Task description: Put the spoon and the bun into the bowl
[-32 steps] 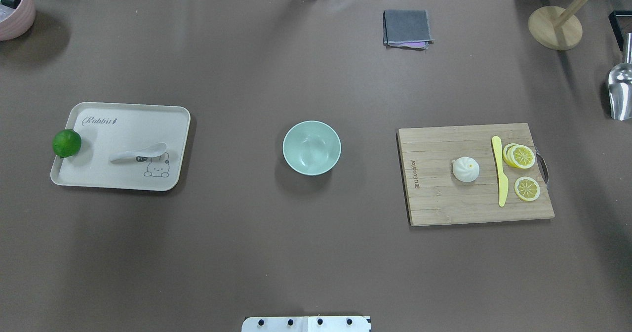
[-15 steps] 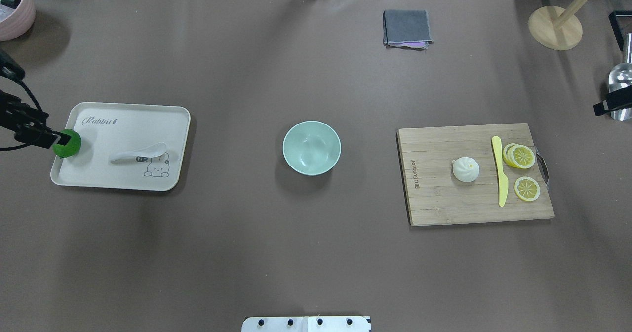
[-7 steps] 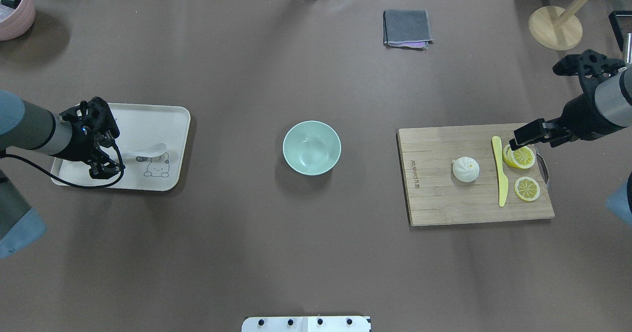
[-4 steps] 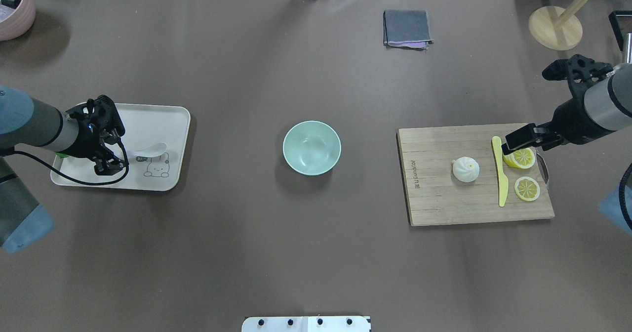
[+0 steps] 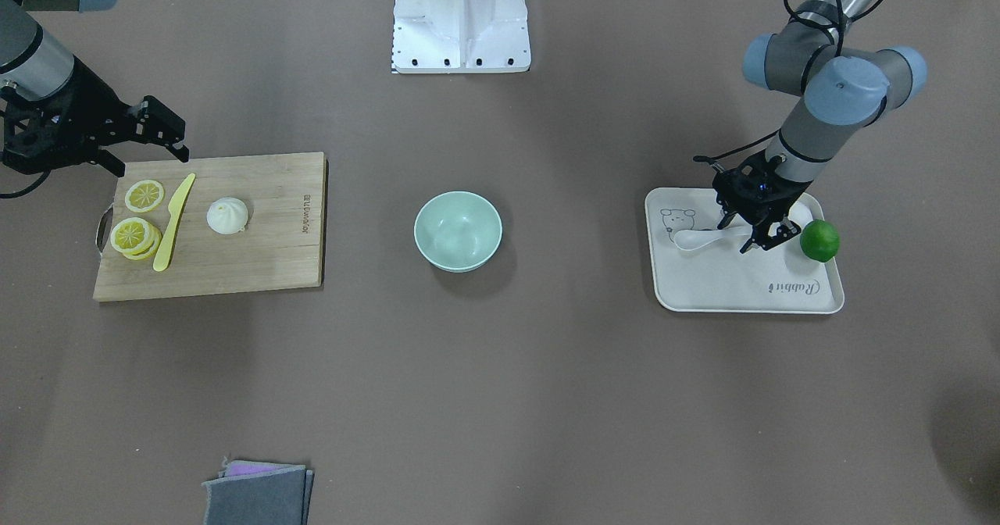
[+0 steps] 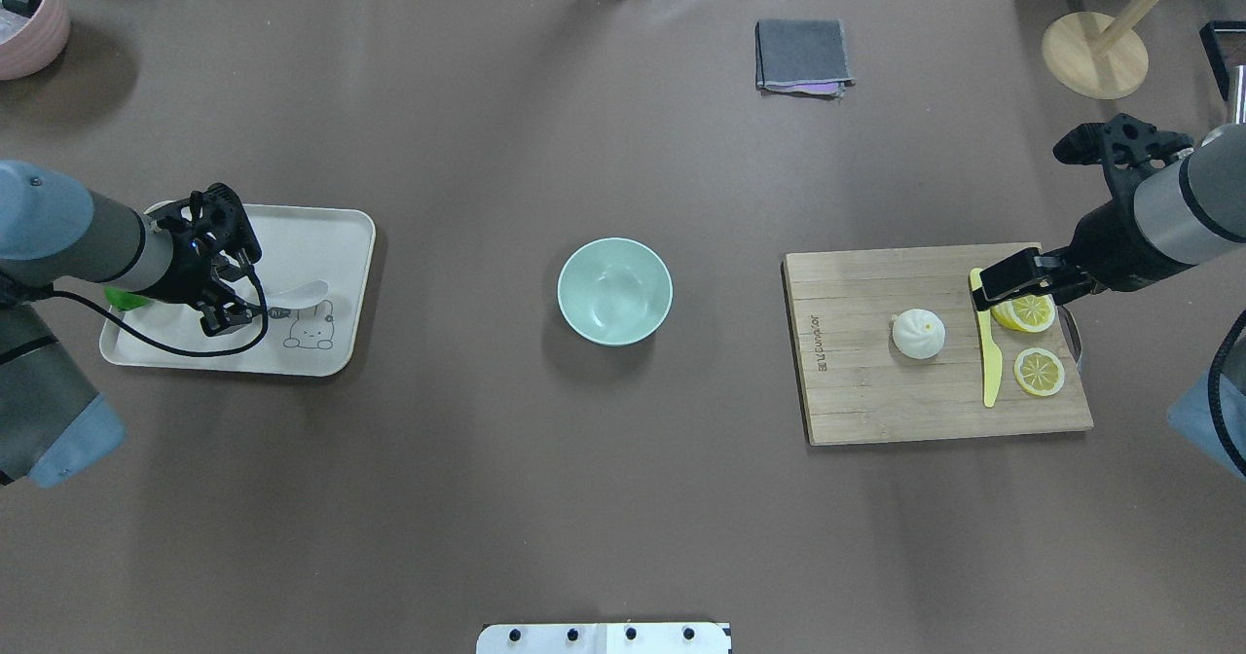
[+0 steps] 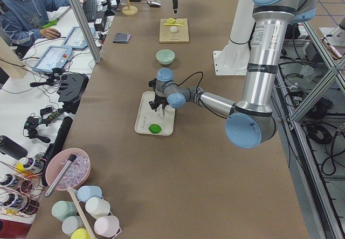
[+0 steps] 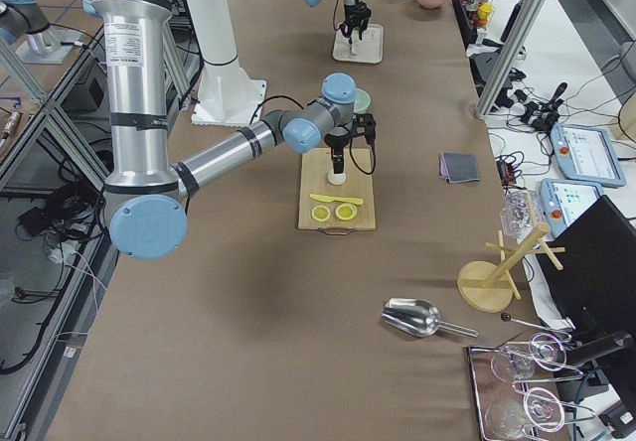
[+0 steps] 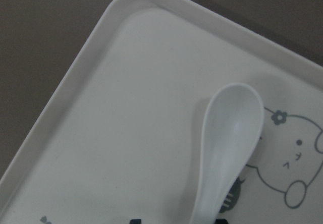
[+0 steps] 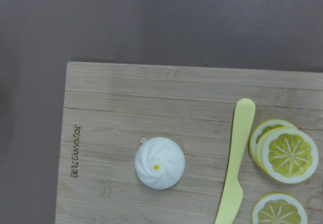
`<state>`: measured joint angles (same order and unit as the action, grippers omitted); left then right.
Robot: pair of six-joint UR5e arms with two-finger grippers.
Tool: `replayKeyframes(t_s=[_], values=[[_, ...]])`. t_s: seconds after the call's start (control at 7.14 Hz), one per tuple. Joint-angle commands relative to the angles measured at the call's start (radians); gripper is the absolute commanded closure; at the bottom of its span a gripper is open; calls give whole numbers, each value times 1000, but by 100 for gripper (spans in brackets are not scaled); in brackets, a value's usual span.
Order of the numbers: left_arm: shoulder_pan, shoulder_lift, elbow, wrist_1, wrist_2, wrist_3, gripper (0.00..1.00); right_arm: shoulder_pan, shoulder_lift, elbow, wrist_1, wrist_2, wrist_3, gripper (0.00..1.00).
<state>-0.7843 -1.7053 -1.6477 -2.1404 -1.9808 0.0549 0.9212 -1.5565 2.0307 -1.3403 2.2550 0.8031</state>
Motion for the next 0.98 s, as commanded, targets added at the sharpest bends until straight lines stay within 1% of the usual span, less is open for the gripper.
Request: replayKeyframes(t_s=[0.0,0.14,0.42,0.56,0.7,0.84], values=[[3,4,-1,1,-4,-7,49,-4,0,13,0,0,16,0],[13,4,0,1,-1,-10,53,-5,0,14,0,0,40,0],[25,3,0,2,-1,-15,53,-4,-2,20,0,0,67,0],[26,4,3,2,-1,-15,68,-5,-4,20,-2,0,67,0],[27,4,-4,2,-3,-15,100,-5,-5,20,0,0,67,0],[27,6,-7,4,-3,-30,100,-5,-8,19,-2,0,68,0]])
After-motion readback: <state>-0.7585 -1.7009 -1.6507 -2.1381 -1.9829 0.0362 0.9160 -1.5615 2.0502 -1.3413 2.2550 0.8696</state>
